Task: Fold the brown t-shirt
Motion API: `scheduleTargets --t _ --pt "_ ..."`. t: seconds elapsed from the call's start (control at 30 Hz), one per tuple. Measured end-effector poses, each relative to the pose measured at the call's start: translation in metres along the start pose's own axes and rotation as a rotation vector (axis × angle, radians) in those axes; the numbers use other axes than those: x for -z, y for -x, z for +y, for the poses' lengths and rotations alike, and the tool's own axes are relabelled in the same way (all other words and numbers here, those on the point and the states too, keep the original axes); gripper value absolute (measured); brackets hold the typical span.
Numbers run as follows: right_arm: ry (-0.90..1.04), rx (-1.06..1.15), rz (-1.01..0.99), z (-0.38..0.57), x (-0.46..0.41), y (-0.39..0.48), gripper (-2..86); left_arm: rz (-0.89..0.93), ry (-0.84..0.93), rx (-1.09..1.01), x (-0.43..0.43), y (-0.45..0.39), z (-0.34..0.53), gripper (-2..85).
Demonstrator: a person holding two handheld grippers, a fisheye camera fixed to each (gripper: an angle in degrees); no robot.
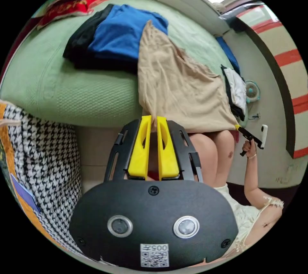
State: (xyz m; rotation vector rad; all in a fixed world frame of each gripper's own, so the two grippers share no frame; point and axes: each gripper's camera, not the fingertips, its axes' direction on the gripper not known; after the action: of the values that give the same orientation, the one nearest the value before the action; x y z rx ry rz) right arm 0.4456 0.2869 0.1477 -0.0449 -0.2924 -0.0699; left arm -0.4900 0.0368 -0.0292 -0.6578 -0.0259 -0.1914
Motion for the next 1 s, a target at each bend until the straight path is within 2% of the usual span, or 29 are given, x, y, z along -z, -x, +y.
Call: scheduleTargets --t 0.17,0.3,0.5,0.63,0.73,0.83,1.0 --pt "0.012 -0.060 0.046 0.015 -0.018 -0.025 1.6 -0.020 -0.032 -0.040 0.000 -0.030 0.017 5.4" --pt "-0.021 -0.058 0.036 0.022 -0.009 -0.042 4.6 -0.069 -0.071 -0.223 0.009 -0.104 0.016 7.1" --pt "-0.081 -0.010 0.009 0.027 -0.013 -0.053 8.2 0.014 -0.111 -0.473 0.005 -0.227 0.009 9.4" --pt "-0.032 0.013 0.015 0.012 -0.047 -0.055 10.6 0.052 -0.068 -0.589 -0.019 -0.297 0.013 11.2" --pt "0.035 -0.002 0.022 -0.004 -0.077 -0.062 9.7 0.055 -0.022 -0.643 -0.038 -0.335 0.022 12.2" --pt "0.080 -0.030 0.017 -0.016 -0.095 -0.071 4.6 0.023 0.018 -0.699 -0.058 -0.367 0.034 13.4" --pt "0.094 -0.003 -0.072 -0.023 -0.069 -0.073 -0.8 -0.022 0.073 -0.782 -0.092 -0.411 0.052 16.2"
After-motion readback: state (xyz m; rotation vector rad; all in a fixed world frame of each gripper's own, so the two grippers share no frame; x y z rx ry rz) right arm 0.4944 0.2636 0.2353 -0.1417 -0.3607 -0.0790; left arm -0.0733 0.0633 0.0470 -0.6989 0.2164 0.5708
